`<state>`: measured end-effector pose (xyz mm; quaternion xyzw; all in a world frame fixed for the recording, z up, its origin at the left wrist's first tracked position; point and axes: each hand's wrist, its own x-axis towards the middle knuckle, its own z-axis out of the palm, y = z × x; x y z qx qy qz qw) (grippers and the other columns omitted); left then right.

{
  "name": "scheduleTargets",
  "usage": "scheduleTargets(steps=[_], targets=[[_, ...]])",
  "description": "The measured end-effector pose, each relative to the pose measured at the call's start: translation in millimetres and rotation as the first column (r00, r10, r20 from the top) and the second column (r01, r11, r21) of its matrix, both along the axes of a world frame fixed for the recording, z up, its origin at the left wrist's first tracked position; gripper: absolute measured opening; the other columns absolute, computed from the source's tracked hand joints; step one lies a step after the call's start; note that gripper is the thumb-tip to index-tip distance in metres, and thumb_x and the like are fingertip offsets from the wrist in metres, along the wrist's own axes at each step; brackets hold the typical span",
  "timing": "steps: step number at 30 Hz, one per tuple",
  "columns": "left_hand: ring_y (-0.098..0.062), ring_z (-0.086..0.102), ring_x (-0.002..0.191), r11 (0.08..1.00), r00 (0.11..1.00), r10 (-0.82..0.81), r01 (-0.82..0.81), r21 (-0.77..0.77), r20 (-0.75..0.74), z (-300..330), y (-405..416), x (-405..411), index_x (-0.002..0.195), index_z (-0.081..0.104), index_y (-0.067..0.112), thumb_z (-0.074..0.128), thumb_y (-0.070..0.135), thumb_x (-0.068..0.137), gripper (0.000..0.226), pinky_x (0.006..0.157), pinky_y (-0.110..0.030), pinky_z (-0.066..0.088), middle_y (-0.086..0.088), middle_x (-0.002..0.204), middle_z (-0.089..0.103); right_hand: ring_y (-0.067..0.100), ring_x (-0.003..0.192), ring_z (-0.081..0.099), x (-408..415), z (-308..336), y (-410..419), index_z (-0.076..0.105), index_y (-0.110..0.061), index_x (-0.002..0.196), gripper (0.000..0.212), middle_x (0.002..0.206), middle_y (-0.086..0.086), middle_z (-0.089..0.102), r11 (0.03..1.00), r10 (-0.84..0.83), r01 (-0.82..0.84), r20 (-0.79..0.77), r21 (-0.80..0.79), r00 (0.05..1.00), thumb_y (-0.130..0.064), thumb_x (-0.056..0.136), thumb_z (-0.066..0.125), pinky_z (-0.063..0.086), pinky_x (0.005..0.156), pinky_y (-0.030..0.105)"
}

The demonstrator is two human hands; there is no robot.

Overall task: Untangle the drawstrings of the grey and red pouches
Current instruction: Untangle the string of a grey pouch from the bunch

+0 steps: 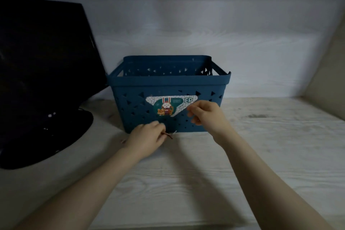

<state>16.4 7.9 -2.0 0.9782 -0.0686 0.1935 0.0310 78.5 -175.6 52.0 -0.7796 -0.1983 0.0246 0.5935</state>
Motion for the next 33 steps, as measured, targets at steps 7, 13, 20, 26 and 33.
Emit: scheduleTargets(steps=[7,13,20,26,33], targets=[[-0.022,0.055,0.097,0.983,0.970,0.113,-0.141,-0.120,-0.216,-32.6,7.3,-17.6,0.100,0.059,0.013,0.061,0.048,0.082,0.039,0.078,-0.036,0.047,-0.002,0.108,0.056,0.011,0.060,0.055,-18.4,-29.1,9.7,0.063,-0.015,0.078,0.020,0.073,0.000,0.063,0.998,0.030,-0.031,-0.025,-0.062,0.999,-0.018,0.094,0.052,0.045,0.061,0.024],[-0.019,0.056,0.084,0.974,0.981,0.097,-0.129,-0.187,-0.170,-31.9,1.6,-21.1,0.094,0.055,0.007,0.043,0.020,0.096,0.018,0.069,-0.029,0.041,0.000,0.096,0.060,0.013,0.061,0.054,-32.4,-45.4,10.5,0.066,-0.008,0.089,0.019,0.076,0.003,0.064,0.997,0.059,-0.064,-0.122,-0.039,0.991,-0.014,0.095,0.050,0.045,0.061,0.024],[-0.013,0.047,0.065,0.711,0.995,0.089,-0.034,-0.702,0.041,-20.2,-7.1,-24.2,0.089,0.049,0.013,0.043,0.023,0.097,0.014,0.059,-0.033,0.034,0.005,0.069,0.050,0.016,0.066,0.055,-35.3,-59.8,12.6,0.062,-0.008,0.095,0.018,0.083,0.007,0.064,1.000,0.008,-0.012,-0.151,-0.025,0.989,-0.021,0.096,0.049,0.045,0.059,0.027],[-0.008,0.057,0.087,0.741,0.972,-0.149,0.231,-0.631,0.181,-15.6,-38.7,-28.6,0.098,0.059,0.014,0.048,0.015,0.093,0.012,0.075,-0.022,0.043,0.003,0.095,0.064,0.022,0.078,0.062,-34.5,-56.7,10.6,0.053,-0.006,0.114,0.046,0.100,0.016,0.065,0.949,0.083,0.074,-0.471,0.307,0.878,-0.046,0.097,0.039,0.052,0.061,0.028],[-0.011,0.052,0.099,0.789,0.902,-0.329,0.425,-0.443,0.279,-20.2,-46.0,-13.4,0.080,0.068,0.005,0.052,0.028,0.084,0.028,0.092,-0.022,0.038,-0.003,0.092,0.066,0.020,0.093,0.054,-15.5,-52.8,3.3,0.062,-0.025,0.082,0.023,0.088,0.000,0.060,0.956,-0.123,0.177,-0.229,0.234,0.966,-0.021,0.097,0.045,0.044,0.085,0.036]])
